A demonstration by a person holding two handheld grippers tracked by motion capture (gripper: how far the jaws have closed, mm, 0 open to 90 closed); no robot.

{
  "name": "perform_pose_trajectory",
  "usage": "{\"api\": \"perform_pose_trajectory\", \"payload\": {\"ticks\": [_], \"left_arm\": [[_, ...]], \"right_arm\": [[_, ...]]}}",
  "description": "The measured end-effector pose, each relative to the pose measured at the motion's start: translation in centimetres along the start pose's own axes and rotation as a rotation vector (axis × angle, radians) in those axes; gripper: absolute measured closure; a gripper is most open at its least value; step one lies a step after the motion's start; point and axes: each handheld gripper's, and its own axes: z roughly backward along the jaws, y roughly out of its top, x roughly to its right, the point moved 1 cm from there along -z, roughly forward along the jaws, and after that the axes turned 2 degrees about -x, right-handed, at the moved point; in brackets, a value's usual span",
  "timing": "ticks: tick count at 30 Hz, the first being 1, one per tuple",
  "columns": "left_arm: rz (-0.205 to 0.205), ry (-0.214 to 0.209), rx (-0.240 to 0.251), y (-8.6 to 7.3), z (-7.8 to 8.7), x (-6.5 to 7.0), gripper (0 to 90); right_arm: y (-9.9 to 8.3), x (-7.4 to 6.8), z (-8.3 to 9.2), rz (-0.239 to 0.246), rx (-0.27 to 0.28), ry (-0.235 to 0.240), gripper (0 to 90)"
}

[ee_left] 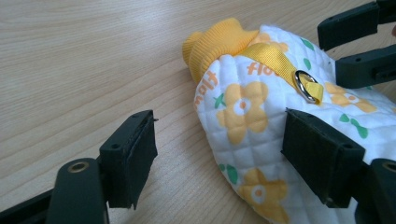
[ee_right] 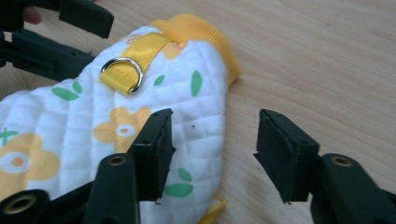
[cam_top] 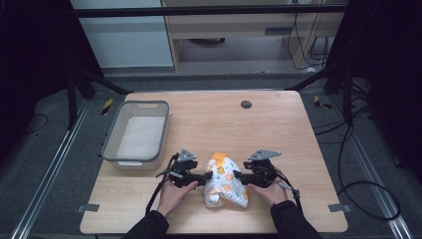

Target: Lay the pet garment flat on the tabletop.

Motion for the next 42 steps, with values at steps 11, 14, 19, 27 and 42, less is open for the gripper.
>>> {"api": "perform_pose_trajectory", "payload": {"ticks": [11,14,19,27,42], "left_arm": [[-0.008,-0.049,-0.031,-0.7,-0.9,0.3,32.6],[0.014,-0.092,-0.048,-0.9,-1.2,0.2,39.6],[0.015,-0.136,-0.06,-0.9,-1.2,0.6,60.9],[-0.021,-0.118,-0.042,-0.8,-0.3,0.8,76.9],[-0.154,-0.055,0.045,0.7,4.8,3.6,88.2]], "right_arm": [[-0.2,-0.2,-0.3,-0.014,-0.054,0.058,77.8],[-0.2,-0.1,-0.3,-0.015,-0.061,0.063,85.4],[-0.2,0.0,-0.3,-0.017,-0.062,0.071,88.4],[-0.1,0.0,0.1,-0.025,-0.041,0.082,88.6],[0.3,-1.6,5.3,0.02,0.098,0.143,88.9]]}}
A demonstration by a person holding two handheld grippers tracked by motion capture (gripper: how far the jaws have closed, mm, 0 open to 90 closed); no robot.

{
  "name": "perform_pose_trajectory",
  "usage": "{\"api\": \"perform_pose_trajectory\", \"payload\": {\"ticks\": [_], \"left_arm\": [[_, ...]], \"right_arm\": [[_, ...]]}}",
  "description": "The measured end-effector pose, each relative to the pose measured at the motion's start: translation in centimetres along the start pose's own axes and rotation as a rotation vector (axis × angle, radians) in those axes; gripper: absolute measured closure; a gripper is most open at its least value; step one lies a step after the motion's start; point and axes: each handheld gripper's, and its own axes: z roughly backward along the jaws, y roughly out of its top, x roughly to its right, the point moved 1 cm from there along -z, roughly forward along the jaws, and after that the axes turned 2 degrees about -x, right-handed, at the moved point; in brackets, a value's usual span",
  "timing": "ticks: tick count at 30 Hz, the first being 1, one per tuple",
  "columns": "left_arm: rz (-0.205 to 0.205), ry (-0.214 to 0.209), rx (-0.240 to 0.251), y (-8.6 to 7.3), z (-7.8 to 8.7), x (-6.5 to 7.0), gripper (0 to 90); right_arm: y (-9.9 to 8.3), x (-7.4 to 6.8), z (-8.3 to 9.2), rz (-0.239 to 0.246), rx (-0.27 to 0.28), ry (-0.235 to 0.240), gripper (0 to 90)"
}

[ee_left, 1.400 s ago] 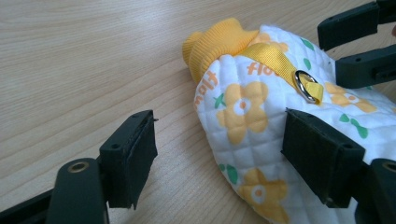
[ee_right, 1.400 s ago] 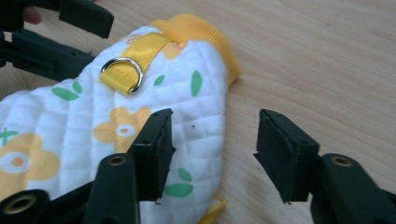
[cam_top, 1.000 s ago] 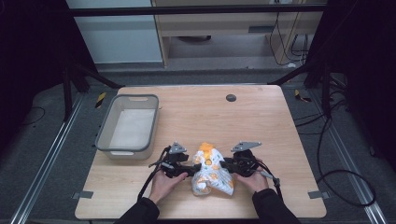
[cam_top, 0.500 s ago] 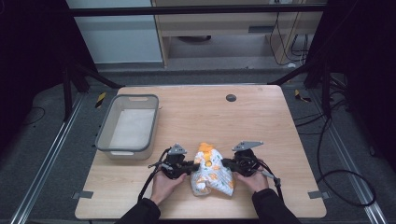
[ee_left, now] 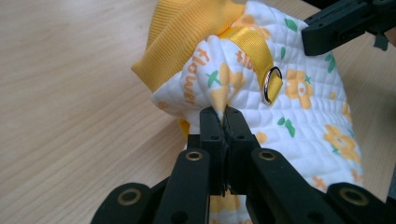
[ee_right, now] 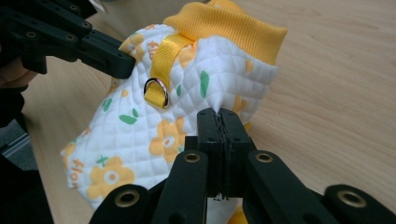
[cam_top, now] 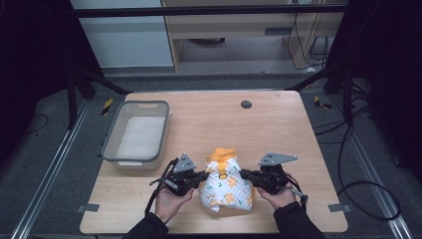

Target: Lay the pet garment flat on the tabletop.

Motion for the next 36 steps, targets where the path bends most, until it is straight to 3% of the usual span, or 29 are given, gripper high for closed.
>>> {"api": "perform_pose_trajectory", "payload": {"ticks": [4,5,8,9,11,12,13,14,15,16,18,19,22,28,30,36], "left_arm": [[-0.01,0.01,0.045,1.3,1.7,0.4,88.2],[-0.014,0.02,0.07,2.2,2.4,0.5,88.1],[-0.02,0.044,0.079,3.3,2.7,0.3,88.1],[-0.013,0.069,0.085,4.6,2.5,-0.3,88.1],[-0.004,0.087,0.089,5.1,2.2,-0.8,87.4],[0.009,0.108,0.096,5.6,1.8,-1.4,87.4],[0.032,0.134,0.103,6.2,1.0,-2.2,84.6],[0.043,0.153,0.107,6.4,0.5,-2.7,84.6],[0.064,0.19,0.113,6.6,-0.1,-3.4,70.1],[0.092,0.219,0.124,6.7,-0.7,-4.1,70.1],[0.148,0.235,0.119,6.3,-1.5,-5.4,54.1],[0.141,0.241,0.117,6.0,-1.3,-5.5,50.5],[0.104,0.268,0.118,5.0,-0.4,-5.5,45.6],[0.076,0.267,0.103,3.0,1.6,-5.6,38.5],[0.053,0.274,0.071,1.5,2.3,-5.7,36.9],[0.063,0.263,0.014,-1.4,1.8,-5.9,34.3]], "right_arm": [[0.8,-0.7,1.0,0.01,0.043,0.014,88.9],[1.5,-1.0,1.4,0.016,0.067,0.018,88.8],[2.5,-1.1,1.7,0.021,0.094,0.001,88.3],[3.7,-0.9,1.6,0.012,0.127,-0.045,87.3],[4.9,-0.1,1.0,-0.003,0.153,-0.094,85.6],[4.9,-0.1,1.0,-0.003,0.153,-0.094,85.6],[5.9,1.1,-0.4,-0.027,0.17,-0.162,83.1],[5.9,1.1,-0.4,-0.027,0.17,-0.162,83.1],[6.2,2.1,-2.0,-0.039,0.147,-0.219,78.8],[6.2,2.1,-2.0,-0.039,0.147,-0.219,78.8],[5.7,3.4,-4.1,-0.049,0.089,-0.291,74.7],[5.3,3.7,-4.3,-0.049,0.081,-0.303,73.1],[4.3,4.0,-3.7,-0.033,0.082,-0.301,68.2],[2.9,4.1,-1.1,-0.002,0.093,-0.301,57.5],[1.9,4.0,0.2,0.01,0.103,-0.29,53.6],[-0.3,3.8,0.6,0.014,0.071,-0.261,48.6]]}}
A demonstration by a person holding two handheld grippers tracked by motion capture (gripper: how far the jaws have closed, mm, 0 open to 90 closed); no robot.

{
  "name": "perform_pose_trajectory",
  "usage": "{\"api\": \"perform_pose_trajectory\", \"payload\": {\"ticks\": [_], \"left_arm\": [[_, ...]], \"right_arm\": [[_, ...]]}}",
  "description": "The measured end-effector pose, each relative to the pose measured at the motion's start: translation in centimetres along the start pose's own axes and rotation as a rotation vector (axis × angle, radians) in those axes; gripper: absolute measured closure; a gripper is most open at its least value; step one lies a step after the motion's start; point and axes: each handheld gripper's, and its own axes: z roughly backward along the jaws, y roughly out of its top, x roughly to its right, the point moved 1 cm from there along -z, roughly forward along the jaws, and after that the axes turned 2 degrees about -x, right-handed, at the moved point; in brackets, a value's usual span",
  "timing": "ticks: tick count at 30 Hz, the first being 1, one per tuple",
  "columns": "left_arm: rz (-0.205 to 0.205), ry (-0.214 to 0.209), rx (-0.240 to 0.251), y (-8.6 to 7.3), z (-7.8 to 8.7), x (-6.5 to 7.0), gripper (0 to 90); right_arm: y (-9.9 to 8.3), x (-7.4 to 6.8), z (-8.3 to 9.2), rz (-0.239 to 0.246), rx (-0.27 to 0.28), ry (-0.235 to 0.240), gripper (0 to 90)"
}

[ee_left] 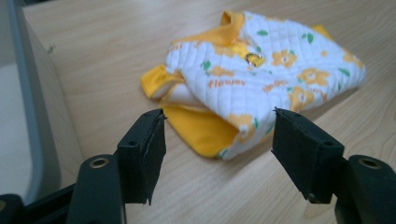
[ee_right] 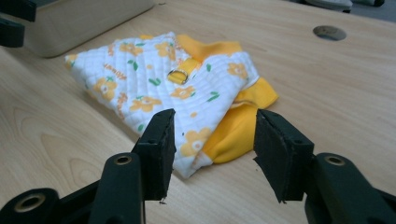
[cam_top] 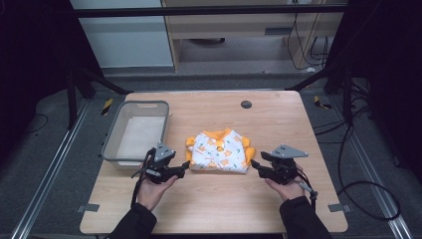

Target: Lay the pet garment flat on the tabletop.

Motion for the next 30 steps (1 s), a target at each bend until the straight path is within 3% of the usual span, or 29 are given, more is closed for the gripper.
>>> {"api": "perform_pose_trajectory", "payload": {"ticks": [5,10,15,21,24,28,30], "left_arm": [[0.0,-0.009,-0.047,-1.3,-1.3,0.0,34.5],[-0.044,-0.014,-0.097,-1.6,-2.5,0.5,33.3],[-0.072,-0.01,-0.113,-2.1,-3.9,0.9,34.9],[-0.056,-0.042,-0.115,-2.2,-5.1,0.8,44.5],[-0.059,-0.05,-0.131,-2.3,-5.6,1.0,50.2],[-0.063,-0.031,-0.131,-2.2,-5.9,1.4,62.6],[-0.05,-0.04,-0.126,-2.1,-6.0,1.4,69.8]], "right_arm": [[-1.5,-0.3,-1.2,0.002,-0.044,0.024,46.9],[-2.3,-0.8,-2.5,0.008,-0.08,0.037,46.1],[-3.3,-1.2,-4.6,0.038,-0.154,0.041,46.0],[-3.6,-1.4,-5.8,0.054,-0.192,0.043,46.8],[-3.6,-1.4,-6.2,0.051,-0.198,0.04,50.7],[-3.5,-1.2,-6.2,0.063,-0.207,0.013,66.9],[-3.4,-1.2,-6.1,0.051,-0.206,0.03,78.5]]}}
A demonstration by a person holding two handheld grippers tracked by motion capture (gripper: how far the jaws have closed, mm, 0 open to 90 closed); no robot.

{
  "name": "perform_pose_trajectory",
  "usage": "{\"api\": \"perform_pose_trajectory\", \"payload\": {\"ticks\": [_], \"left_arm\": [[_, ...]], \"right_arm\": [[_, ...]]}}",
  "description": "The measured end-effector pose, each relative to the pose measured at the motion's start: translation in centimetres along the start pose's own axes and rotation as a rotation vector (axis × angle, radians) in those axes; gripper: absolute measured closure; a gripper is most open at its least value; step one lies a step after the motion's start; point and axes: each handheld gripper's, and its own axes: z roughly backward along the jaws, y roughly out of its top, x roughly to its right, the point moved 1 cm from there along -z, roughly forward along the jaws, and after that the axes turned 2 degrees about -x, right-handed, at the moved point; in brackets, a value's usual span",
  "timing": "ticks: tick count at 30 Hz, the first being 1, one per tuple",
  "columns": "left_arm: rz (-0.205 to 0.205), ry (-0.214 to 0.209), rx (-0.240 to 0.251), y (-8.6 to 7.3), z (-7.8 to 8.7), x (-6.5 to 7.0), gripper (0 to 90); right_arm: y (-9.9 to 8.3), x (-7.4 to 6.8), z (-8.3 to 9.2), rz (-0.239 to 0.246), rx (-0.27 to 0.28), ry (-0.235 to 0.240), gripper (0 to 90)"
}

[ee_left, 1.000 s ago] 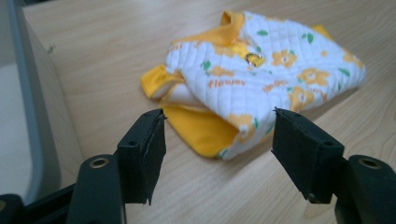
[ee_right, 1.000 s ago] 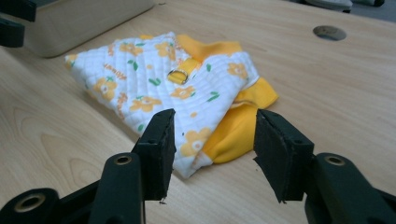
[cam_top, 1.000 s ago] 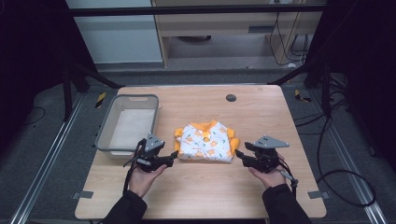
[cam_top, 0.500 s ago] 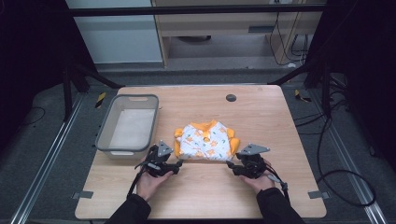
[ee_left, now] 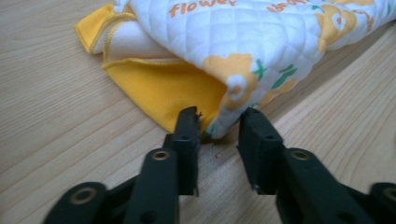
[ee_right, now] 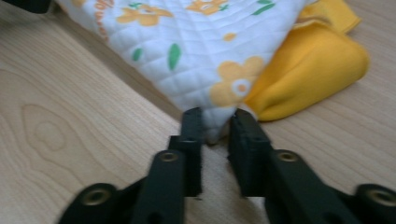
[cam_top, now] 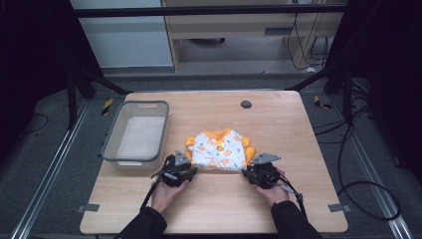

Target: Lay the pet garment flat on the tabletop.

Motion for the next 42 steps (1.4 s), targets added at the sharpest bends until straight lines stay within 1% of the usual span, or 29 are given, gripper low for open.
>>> {"api": "perform_pose_trajectory", "payload": {"ticks": [1,2,3,4,5,6,8,9,11,14,16,17,22,23,24,28,29,30,31,32,33,34,35,37,38,39,40,41,42], "left_arm": [[0.002,0.0,0.001,0.0,0.0,0.0,72.9],[0.002,0.0,0.001,0.0,0.0,0.0,76.3],[0.001,-0.001,0.0,0.1,0.0,0.0,76.3],[-0.001,-0.007,-0.001,0.1,0.0,0.0,79.9],[0.004,-0.019,-0.004,0.1,0.0,0.0,86.5],[0.007,-0.022,-0.006,0.1,0.0,0.0,86.9],[0.006,-0.031,-0.012,0.0,0.0,0.0,87.8],[0.0,-0.036,-0.011,0.1,0.1,0.0,88.1],[0.008,-0.046,-0.003,0.2,0.5,0.0,88.6],[0.014,-0.07,0.033,0.5,1.8,0.0,89.0],[0.01,-0.079,0.059,0.7,2.8,0.2,89.1],[0.009,-0.088,0.068,0.7,3.3,0.2,89.1],[-0.001,-0.121,0.1,0.6,5.3,0.8,89.3],[-0.002,-0.136,0.119,0.5,6.3,1.0,89.4],[-0.002,-0.136,0.119,0.5,6.3,1.0,89.4],[-0.017,-0.159,0.173,0.9,8.7,1.3,89.4],[-0.015,-0.161,0.186,1.1,9.0,1.3,89.4],[-0.014,-0.157,0.191,1.6,9.1,1.1,89.4],[-0.014,-0.157,0.191,1.6,9.1,1.1,89.4],[-0.003,-0.154,0.185,1.9,8.7,0.8,89.3],[0.025,-0.154,0.172,2.3,7.8,0.2,89.4],[0.033,-0.148,0.157,2.5,7.0,-0.1,89.3],[0.04,-0.129,0.143,2.7,6.2,-0.5,89.2],[0.073,-0.1,0.113,3.0,4.3,-1.3,88.9],[0.093,-0.082,0.1,3.1,3.4,-1.8,88.6],[0.11,-0.074,0.084,3.1,2.5,-2.1,88.4],[0.126,-0.061,0.074,3.0,1.7,-2.4,87.9],[0.126,-0.061,0.074,3.0,1.7,-2.4,87.5],[0.144,-0.061,0.065,2.9,1.1,-2.7,87.5]], "right_arm": [[0.0,0.0,0.0,-0.006,-0.005,0.007,81.4],[0.0,0.0,0.0,-0.006,-0.005,0.007,81.4],[0.1,-0.1,0.0,-0.011,-0.012,0.015,84.6],[0.1,-0.2,0.0,-0.011,-0.018,0.024,87.7],[0.2,-0.3,0.0,-0.017,-0.023,0.038,88.3],[0.3,-0.3,0.0,-0.019,-0.028,0.054,88.8],[0.4,-0.4,0.2,-0.014,-0.033,0.062,89.2],[0.4,-0.4,0.3,-0.006,-0.031,0.063,89.2],[0.5,-0.4,0.7,-0.012,-0.019,0.075,89.2],[0.6,-0.4,1.7,-0.024,0.011,0.1,89.2],[0.7,-0.5,2.4,-0.02,0.032,0.115,89.2],[0.6,-0.6,3.0,-0.021,0.04,0.135,89.2],[0.5,-1.3,4.9,0.0,0.09,0.174,89.4],[0.5,-1.5,5.7,0.006,0.11,0.188,89.4],[0.5,-1.5,5.7,0.006,0.11,0.188,89.4],[0.8,-1.8,7.7,0.003,0.167,0.226,89.4],[1.0,-1.8,8.1,0.003,0.18,0.235,89.4],[1.4,-1.7,8.4,-0.008,0.196,0.247,89.3],[1.4,-1.7,8.4,-0.008,0.196,0.247,89.3],[2.2,-1.2,8.2,-0.04,0.192,0.248,89.3],[2.6,-0.9,7.9,-0.046,0.19,0.243,89.3],[3.0,-0.5,7.4,-0.057,0.183,0.228,89.3],[3.4,-0.1,6.8,-0.073,0.171,0.214,89.2],[4.2,0.9,5.0,-0.105,0.15,0.181,89.0],[4.4,1.3,4.1,-0.115,0.138,0.156,88.7],[4.6,1.6,3.1,-0.132,0.128,0.134,88.5],[4.6,1.8,2.2,-0.136,0.119,0.108,88.1],[4.6,1.8,2.2,-0.136,0.119,0.108,88.1],[4.5,1.8,1.3,-0.135,0.108,0.078,87.4]]}}
